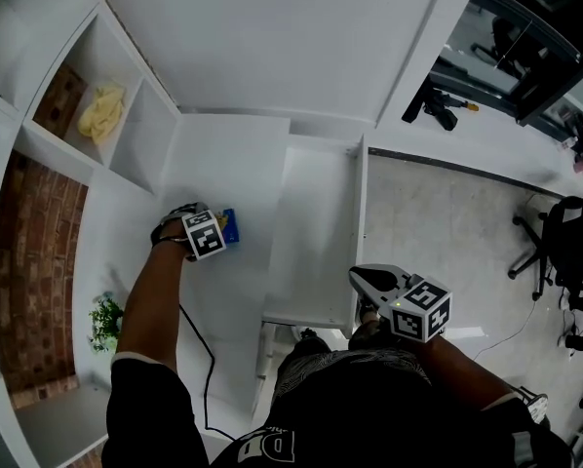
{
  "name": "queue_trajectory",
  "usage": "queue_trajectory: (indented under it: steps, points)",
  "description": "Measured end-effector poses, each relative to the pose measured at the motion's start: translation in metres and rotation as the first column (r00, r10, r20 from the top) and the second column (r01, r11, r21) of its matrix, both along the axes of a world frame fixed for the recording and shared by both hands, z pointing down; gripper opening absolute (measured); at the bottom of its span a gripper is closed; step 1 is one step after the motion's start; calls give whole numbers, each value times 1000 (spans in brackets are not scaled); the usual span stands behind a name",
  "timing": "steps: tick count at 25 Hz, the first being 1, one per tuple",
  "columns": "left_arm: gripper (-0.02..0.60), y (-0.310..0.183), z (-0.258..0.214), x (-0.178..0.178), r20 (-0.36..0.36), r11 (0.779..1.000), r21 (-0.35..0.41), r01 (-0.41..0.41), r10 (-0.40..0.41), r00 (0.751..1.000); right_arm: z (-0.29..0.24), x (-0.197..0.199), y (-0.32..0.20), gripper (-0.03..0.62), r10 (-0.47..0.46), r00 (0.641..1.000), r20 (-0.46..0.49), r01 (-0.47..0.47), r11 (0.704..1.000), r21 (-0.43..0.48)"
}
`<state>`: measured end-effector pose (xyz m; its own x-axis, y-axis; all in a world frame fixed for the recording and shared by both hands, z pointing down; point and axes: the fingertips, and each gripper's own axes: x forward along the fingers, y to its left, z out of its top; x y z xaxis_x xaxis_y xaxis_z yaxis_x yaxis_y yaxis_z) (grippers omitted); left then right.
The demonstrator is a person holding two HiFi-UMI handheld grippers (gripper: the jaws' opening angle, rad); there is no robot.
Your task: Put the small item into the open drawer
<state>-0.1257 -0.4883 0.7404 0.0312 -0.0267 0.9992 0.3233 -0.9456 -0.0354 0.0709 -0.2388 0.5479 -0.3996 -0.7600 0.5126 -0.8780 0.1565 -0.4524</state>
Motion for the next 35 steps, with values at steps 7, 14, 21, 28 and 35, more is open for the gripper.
queue_trajectory:
  steps: [7, 14, 21, 28, 35]
  points:
    - [403, 18, -42, 14, -132, 997, 12, 72, -70, 989, -10, -5, 2, 5, -13, 1000, -2, 13, 999, 32]
    - [403, 44, -79, 16, -229, 983, 3, 182, -176, 957, -23, -5, -1, 5, -39, 999, 1, 39, 996, 85]
    - [403, 79, -103, 18, -275, 943, 4, 334, -320, 907, -24, 18, -11, 5, -108, 993, 38, 104, 990, 92]
    - [403, 128, -128, 52, -389, 872, -67, 485, -471, 792, -32, 33, -15, 5, -266, 964, 4, 264, 957, 117]
    - [403, 172, -140, 93, -477, 763, -140, 631, -610, 633, -34, 45, -19, 5, -375, 927, 13, 370, 918, 144]
